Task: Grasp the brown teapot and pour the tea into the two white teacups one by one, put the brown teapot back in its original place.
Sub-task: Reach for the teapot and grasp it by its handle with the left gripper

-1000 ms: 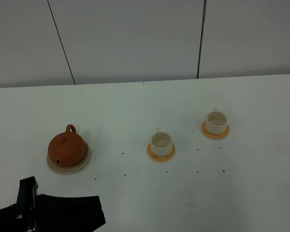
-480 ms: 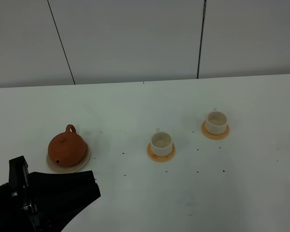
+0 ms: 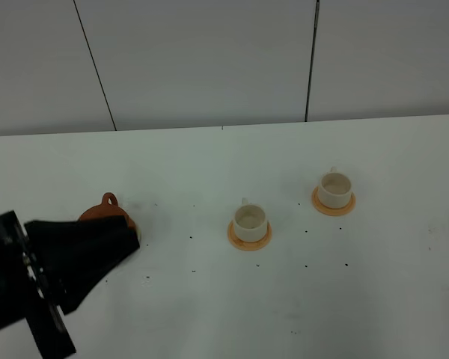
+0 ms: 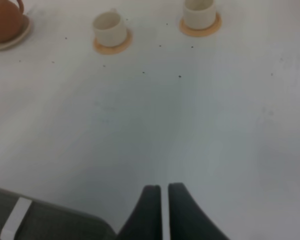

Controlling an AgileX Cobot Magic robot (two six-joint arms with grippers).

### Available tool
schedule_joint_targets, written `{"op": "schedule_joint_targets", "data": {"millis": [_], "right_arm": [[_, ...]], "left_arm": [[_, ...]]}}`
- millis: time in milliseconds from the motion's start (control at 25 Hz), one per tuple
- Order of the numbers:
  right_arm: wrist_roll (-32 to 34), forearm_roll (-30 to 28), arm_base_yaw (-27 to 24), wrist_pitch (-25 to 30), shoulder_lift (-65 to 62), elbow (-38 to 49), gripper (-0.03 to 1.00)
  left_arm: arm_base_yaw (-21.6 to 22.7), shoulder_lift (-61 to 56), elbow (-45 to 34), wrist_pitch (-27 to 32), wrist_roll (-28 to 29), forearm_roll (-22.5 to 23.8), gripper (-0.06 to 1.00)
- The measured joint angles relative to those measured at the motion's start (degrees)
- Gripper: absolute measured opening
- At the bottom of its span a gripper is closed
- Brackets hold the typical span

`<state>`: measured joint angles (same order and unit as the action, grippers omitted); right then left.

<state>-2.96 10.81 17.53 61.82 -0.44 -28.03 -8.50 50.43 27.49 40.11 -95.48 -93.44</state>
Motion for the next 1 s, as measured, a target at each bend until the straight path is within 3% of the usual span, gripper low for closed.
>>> {"op": "schedule_joint_targets", "data": {"millis": [160, 240, 360, 480, 560, 680, 880, 1000], "right_arm": [[0.00, 0.05, 0.00, -0.06, 0.00, 0.06, 0.03], [0.00, 0.05, 0.00, -0.11, 0.00, 0.18, 0.03], [0.00, 0.07, 0.00, -0.10, 0.00, 0.18, 0.03], [0.00, 0.69, 0.00, -0.10, 0.00, 0.18, 0.03], [0.00, 1.26, 0.00, -0.15, 0.00, 0.18, 0.04], [0.00, 2.02, 0.00, -0.27, 0.00, 0.18, 0.04], [0.06, 2.55, 0.00, -0.33, 0.00, 0.18, 0.05], [0.06, 2.60, 0.00, -0.33, 0.00, 0.18, 0.05]], "left_arm": [[0.00, 3.54, 13.29, -1.99, 12.64, 15.73, 0.25], [0.00, 7.50, 20.72, -1.22, 21.89, 28.40, 0.25], [0.00, 15.19, 33.03, 3.88, 35.06, 49.76, 0.25], [0.00, 23.07, 43.66, 13.29, 40.88, 64.80, 0.25], [0.00, 28.09, 49.34, 19.52, 39.77, 71.42, 0.25], [0.00, 33.49, 55.90, 23.83, 32.83, 75.30, 0.25], [0.00, 39.44, 58.66, 24.25, 11.85, 80.70, 0.25], [0.00, 44.11, 58.66, 23.80, 4.74, 86.85, 0.25]]}}
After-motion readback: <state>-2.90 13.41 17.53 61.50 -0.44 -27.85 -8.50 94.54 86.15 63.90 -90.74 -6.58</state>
